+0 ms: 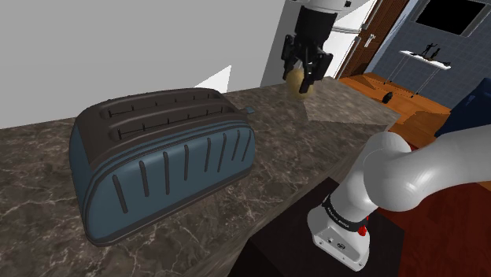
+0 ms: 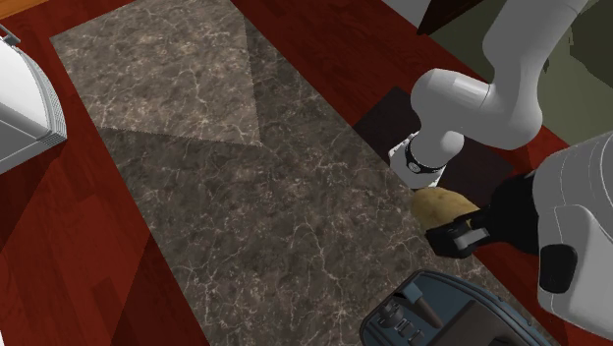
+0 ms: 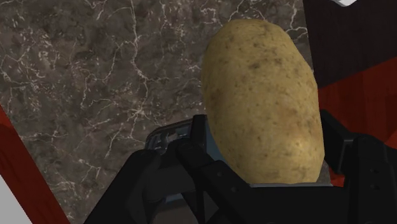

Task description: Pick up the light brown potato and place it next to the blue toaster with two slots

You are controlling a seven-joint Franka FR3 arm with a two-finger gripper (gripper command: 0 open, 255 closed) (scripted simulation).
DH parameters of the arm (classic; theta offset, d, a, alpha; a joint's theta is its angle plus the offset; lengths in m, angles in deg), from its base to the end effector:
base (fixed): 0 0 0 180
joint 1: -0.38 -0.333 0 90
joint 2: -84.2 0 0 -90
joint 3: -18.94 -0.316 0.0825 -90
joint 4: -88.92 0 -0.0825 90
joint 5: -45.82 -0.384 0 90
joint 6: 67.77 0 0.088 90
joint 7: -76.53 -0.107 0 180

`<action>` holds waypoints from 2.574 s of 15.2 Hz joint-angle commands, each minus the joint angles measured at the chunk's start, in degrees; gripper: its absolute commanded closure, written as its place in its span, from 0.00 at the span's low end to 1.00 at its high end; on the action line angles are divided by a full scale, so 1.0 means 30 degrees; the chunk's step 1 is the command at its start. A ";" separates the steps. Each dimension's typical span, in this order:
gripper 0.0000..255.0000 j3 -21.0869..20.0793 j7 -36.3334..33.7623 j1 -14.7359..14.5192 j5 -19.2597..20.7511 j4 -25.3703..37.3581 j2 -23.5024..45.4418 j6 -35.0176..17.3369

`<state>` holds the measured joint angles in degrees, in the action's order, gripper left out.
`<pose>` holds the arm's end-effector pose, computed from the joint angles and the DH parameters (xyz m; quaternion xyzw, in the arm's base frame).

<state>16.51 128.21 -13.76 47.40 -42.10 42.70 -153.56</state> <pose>0.3033 0.0912 0.5974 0.8306 0.5552 -0.0397 0.0164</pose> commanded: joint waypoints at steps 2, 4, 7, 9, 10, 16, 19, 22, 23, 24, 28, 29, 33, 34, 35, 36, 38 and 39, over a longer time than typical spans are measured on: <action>1.00 0.0021 -0.0001 -0.0003 0.0008 -0.0916 -0.0193 -0.0732; 1.00 0.0018 -0.0022 -0.0011 0.0002 -0.1503 -0.0302 -0.1209; 1.00 0.0012 -0.0054 -0.0023 -0.0007 -0.2362 -0.0437 -0.1932; 1.00 0.0007 -0.0075 -0.0031 -0.0012 -0.2921 -0.0507 -0.2420; 1.00 0.0005 -0.0086 -0.0034 -0.0015 -0.3196 -0.0536 -0.2666; 1.00 -0.0014 -0.0153 -0.0053 -0.0028 -0.4787 -0.0619 -0.4172; 1.00 -0.0026 -0.0188 -0.0060 -0.0033 -0.5545 -0.0598 -0.4950; 1.00 -0.0040 -0.0224 -0.0065 -0.0038 -0.6276 -0.0532 -0.5746; 1.00 -0.0045 -0.0236 -0.0067 -0.0039 -0.6514 -0.0499 -0.6017; 1.00 -0.0050 -0.0249 -0.0067 -0.0040 -0.6748 -0.0461 -0.6290; 1.00 -0.0071 -0.0302 -0.0072 -0.0040 -0.7656 -0.0249 -0.7408; 1.00 -0.0076 -0.0315 -0.0073 -0.0040 -0.7875 -0.0181 -0.7695; 1.00 -0.0103 -0.0372 -0.0070 -0.0036 -0.8717 0.0158 -0.8875; 1.00 -0.0109 -0.0387 -0.0069 -0.0034 -0.8919 0.0260 -0.9178; 1.00 -0.0117 -0.0402 -0.0067 -0.0032 -0.9117 0.0370 -0.9485; 1.00 -0.0124 -0.0418 -0.0065 -0.0029 -0.9311 0.0487 -0.9796; 1.00 -0.0139 -0.0451 -0.0060 -0.0022 -0.9688 0.0744 -1.0429; 1.00 -0.0147 -0.0468 -0.0057 -0.0017 -0.9870 0.0884 -1.0751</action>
<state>16.08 126.85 -13.96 47.32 -71.10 44.72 -184.53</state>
